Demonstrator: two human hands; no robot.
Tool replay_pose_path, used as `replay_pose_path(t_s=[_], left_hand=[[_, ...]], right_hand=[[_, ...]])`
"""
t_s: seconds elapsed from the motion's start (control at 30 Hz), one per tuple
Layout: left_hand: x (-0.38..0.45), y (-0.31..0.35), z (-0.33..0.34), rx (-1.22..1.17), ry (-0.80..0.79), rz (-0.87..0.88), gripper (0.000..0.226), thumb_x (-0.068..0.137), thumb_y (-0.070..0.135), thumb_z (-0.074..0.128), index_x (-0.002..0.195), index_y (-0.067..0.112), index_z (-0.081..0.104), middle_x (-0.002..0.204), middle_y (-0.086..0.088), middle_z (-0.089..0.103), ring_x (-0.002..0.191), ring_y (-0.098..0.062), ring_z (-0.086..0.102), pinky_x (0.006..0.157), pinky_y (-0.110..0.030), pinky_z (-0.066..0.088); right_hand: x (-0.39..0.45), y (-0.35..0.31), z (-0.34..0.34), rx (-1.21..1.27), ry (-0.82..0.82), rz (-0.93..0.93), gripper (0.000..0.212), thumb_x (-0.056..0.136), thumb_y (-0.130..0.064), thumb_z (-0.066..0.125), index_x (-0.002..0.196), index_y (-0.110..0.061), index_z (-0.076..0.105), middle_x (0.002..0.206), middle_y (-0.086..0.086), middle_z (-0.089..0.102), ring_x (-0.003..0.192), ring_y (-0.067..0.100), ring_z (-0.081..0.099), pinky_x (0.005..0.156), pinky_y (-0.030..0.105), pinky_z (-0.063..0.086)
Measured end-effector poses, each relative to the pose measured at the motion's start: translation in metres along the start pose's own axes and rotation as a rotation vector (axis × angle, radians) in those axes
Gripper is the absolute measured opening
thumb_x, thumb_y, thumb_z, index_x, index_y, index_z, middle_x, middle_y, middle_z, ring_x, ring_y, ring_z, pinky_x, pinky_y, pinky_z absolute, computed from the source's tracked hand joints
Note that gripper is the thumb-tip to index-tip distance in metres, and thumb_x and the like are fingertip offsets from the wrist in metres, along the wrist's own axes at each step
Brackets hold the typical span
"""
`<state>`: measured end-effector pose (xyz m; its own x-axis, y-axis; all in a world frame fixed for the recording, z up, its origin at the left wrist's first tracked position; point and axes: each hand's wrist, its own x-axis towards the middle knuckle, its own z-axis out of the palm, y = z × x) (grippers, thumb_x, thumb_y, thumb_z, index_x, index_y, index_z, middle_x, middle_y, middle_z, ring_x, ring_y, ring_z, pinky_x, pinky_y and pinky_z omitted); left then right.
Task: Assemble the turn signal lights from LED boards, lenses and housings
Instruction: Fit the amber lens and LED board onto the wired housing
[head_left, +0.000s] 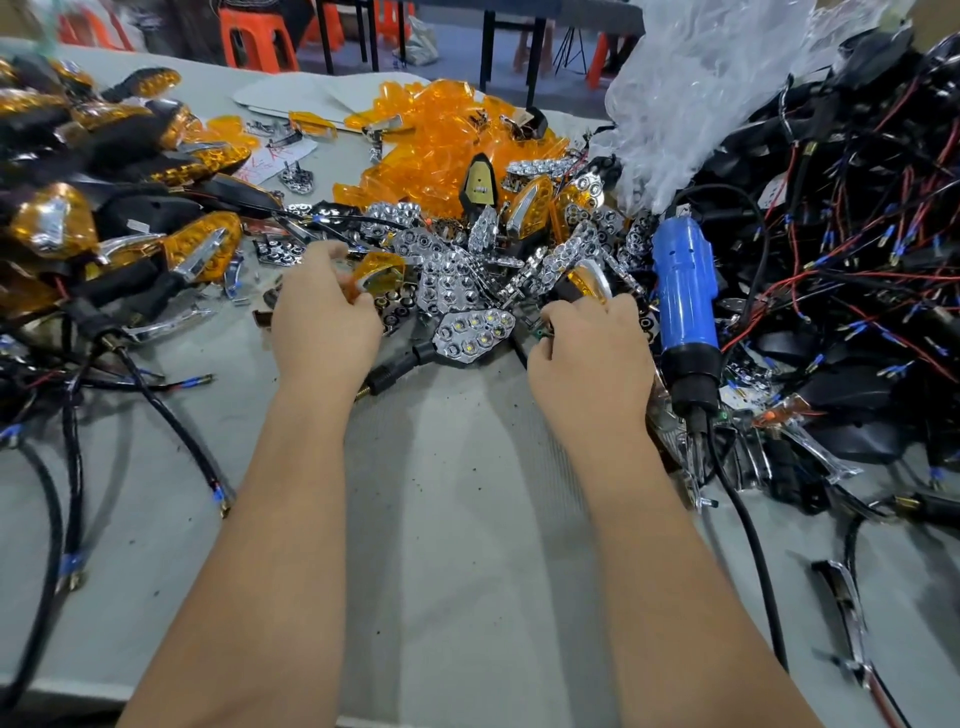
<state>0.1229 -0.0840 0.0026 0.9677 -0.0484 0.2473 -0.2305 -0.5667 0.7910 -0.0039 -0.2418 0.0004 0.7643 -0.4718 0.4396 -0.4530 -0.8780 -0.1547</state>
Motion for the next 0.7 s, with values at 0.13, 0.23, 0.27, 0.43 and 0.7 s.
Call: replay_pose_path(t_s=[0.13, 0.23, 0.27, 0.43, 0.7], left_hand=[[0.0001, 0.0004, 0.0014, 0.115, -0.104, 0.029, 0.059, 0.085, 0.001, 0.061, 0.140, 0.017, 0.050, 0.127, -0.012, 0.054, 0.113, -0.030, 0.054, 0.093, -0.039, 0.047], [-0.0033, 0.0019, 0.0010, 0.202, -0.187, 0.041, 0.056, 0.082, 0.008, 0.059, 0.137, 0.019, 0.054, 0.129, -0.017, 0.048, 0.120, -0.035, 0.047, 0.100, -0.044, 0.044], [-0.0041, 0.0023, 0.0008, 0.232, -0.203, 0.041, 0.053, 0.082, 0.014, 0.059, 0.135, 0.021, 0.054, 0.128, -0.016, 0.048, 0.121, -0.036, 0.044, 0.099, -0.045, 0.042], [-0.0063, 0.0031, 0.0026, 0.310, -0.213, 0.051, 0.039, 0.091, 0.042, 0.055, 0.126, 0.023, 0.056, 0.120, -0.006, 0.062, 0.120, -0.034, 0.045, 0.099, -0.046, 0.041], [-0.0023, 0.0015, 0.0093, 0.174, -0.103, 0.068, 0.054, 0.092, 0.029, 0.063, 0.142, 0.020, 0.043, 0.133, -0.007, 0.058, 0.124, -0.033, 0.050, 0.103, -0.051, 0.043]], right_hand=[[-0.0022, -0.0035, 0.0026, -0.097, -0.035, 0.008, 0.021, 0.094, -0.022, 0.049, 0.106, -0.015, 0.065, 0.107, 0.002, 0.058, 0.106, 0.027, 0.039, 0.087, 0.036, 0.028], [-0.0034, -0.0042, 0.0040, -0.146, -0.040, 0.011, 0.021, 0.093, -0.021, 0.048, 0.102, -0.016, 0.066, 0.102, 0.000, 0.056, 0.105, 0.028, 0.038, 0.087, 0.037, 0.024], [-0.0035, -0.0040, 0.0047, -0.155, -0.045, 0.007, 0.022, 0.093, -0.020, 0.048, 0.102, -0.017, 0.067, 0.100, -0.001, 0.056, 0.104, 0.027, 0.038, 0.086, 0.037, 0.023], [-0.0023, -0.0014, 0.0056, -0.175, -0.022, 0.010, 0.019, 0.092, -0.013, 0.053, 0.097, -0.022, 0.069, 0.088, -0.007, 0.056, 0.099, 0.026, 0.038, 0.078, 0.034, 0.015], [0.0019, 0.0010, 0.0029, 0.180, 0.168, 0.109, 0.009, 0.097, -0.021, 0.058, 0.104, -0.018, 0.061, 0.082, -0.003, 0.052, 0.096, 0.027, 0.044, 0.085, 0.036, 0.023]])
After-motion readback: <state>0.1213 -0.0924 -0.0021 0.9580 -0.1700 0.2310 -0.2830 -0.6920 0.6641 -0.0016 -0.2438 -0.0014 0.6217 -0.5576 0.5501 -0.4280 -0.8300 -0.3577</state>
